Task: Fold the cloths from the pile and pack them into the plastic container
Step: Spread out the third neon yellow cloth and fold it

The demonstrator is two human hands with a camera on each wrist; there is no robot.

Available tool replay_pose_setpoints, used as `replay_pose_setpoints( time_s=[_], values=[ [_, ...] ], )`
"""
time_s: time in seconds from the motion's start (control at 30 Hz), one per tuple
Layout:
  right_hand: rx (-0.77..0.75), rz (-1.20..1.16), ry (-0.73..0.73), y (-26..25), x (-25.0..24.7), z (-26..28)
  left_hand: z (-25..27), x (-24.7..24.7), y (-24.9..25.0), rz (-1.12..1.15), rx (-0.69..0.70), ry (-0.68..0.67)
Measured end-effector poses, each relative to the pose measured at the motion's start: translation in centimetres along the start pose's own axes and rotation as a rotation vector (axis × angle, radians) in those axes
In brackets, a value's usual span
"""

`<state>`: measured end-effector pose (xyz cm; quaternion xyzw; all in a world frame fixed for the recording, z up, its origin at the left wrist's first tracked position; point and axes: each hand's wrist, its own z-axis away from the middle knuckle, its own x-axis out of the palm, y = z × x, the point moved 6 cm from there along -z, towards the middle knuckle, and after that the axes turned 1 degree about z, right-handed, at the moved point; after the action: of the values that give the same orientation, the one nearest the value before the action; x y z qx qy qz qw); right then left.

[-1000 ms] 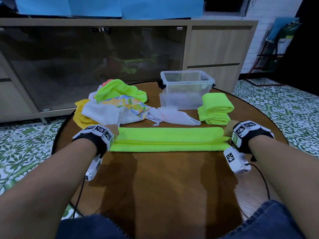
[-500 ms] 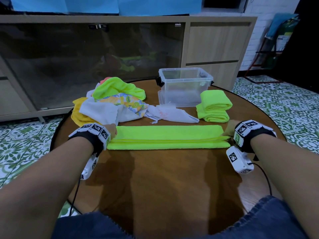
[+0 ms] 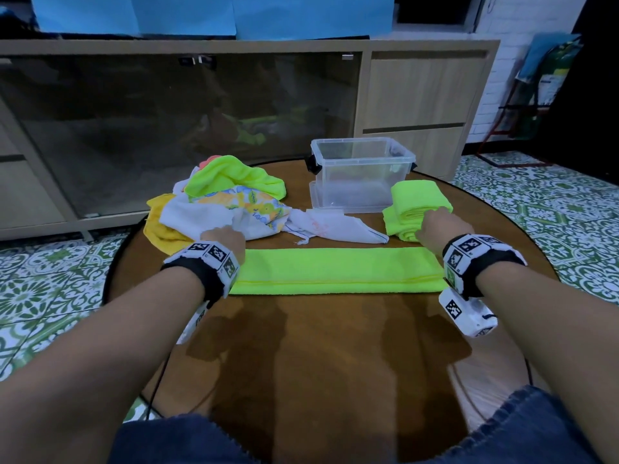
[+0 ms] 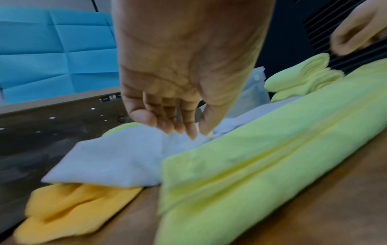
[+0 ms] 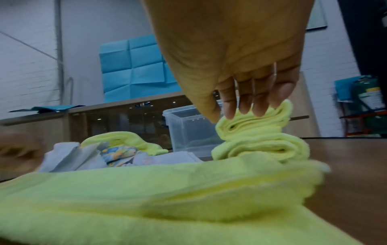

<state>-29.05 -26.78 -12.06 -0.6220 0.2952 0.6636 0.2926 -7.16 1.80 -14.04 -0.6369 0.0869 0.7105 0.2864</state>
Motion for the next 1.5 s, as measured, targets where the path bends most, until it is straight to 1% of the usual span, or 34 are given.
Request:
replay_pose_setpoints(
  time_s=[0.03, 0.07, 0.13, 0.2, 0.27, 0.33, 0.4, 0.5, 0.63, 0.77, 0.87, 0.97, 1.07, 1.13, 1.23, 1.3, 1.43, 1.5],
  values=[
    [-0.048, -0.003, 0.004, -0.8, 0.1, -0.1, 0.4, -0.8, 1.3, -0.005, 0.020, 0.042],
    [-0.108, -0.005, -0.024, -1.7, 0.4, 0.0, 0.5, -1.2, 3.0, 0.016, 0.094, 0.084],
    [-0.238, 0.029, -0.127, -3.7, 1.8, 0.5, 1.2, -1.7, 6.8, 0.069, 0.223, 0.121],
    [-0.302, 0.076, -0.232, -5.4, 3.4, 1.2, 1.9, -1.5, 10.3, 0.116, 0.357, 0.126],
    [-0.325, 0.111, -0.276, -6.5, 4.5, 1.7, 2.5, -1.2, 13.2, 0.139, 0.430, 0.091],
    [-0.310, 0.107, -0.293, -7.0, 5.2, 2.0, 2.9, -1.2, 15.4, 0.164, 0.461, 0.076],
    [-0.275, 0.081, -0.313, -6.9, 5.8, 2.1, 3.0, -1.1, 16.6, 0.193, 0.441, 0.048],
    [-0.241, 0.067, -0.367, -6.0, 7.2, 2.1, 3.0, 0.2, 17.6, 0.215, 0.426, -0.039],
    [-0.245, 0.086, -0.397, -5.6, 9.0, 2.4, 2.8, 2.7, 18.4, 0.154, 0.481, -0.153],
    [-0.242, 0.076, -0.410, -5.5, 9.1, 2.4, 2.5, 3.6, 17.0, 0.155, 0.478, -0.196],
    [-0.251, 0.051, -0.418, -5.4, 8.7, 2.7, 2.1, 4.3, 14.3, 0.177, 0.421, -0.222],
    [-0.259, 0.047, -0.422, -5.3, 8.4, 3.0, 2.1, 4.4, 10.6, 0.177, 0.321, -0.223],
    [-0.259, 0.053, -0.415, -5.4, 8.3, 3.1, 1.7, 5.5, 5.3, 0.200, 0.176, -0.239],
    [-0.256, 0.062, -0.412, -5.5, 8.4, 3.1, 1.8, 6.1, 2.3, 0.201, 0.109, -0.213],
    [-0.244, 0.062, -0.412, -5.5, 8.5, 3.1, 2.0, 6.5, 1.0, 0.304, 0.104, -0.156],
    [-0.228, 0.049, -0.416, -5.6, 8.4, 3.1, 1.8, 6.5, 1.1, 0.310, 0.121, -0.124],
    [-0.181, 0.027, -0.448, -5.9, 7.7, 3.5, 1.6, 6.7, 1.0, 0.333, 0.150, -0.142],
    [-0.152, 0.017, -0.453, -6.2, 7.2, 3.3, 1.7, 6.9, 1.1, 0.304, 0.168, -0.154]
  ],
)
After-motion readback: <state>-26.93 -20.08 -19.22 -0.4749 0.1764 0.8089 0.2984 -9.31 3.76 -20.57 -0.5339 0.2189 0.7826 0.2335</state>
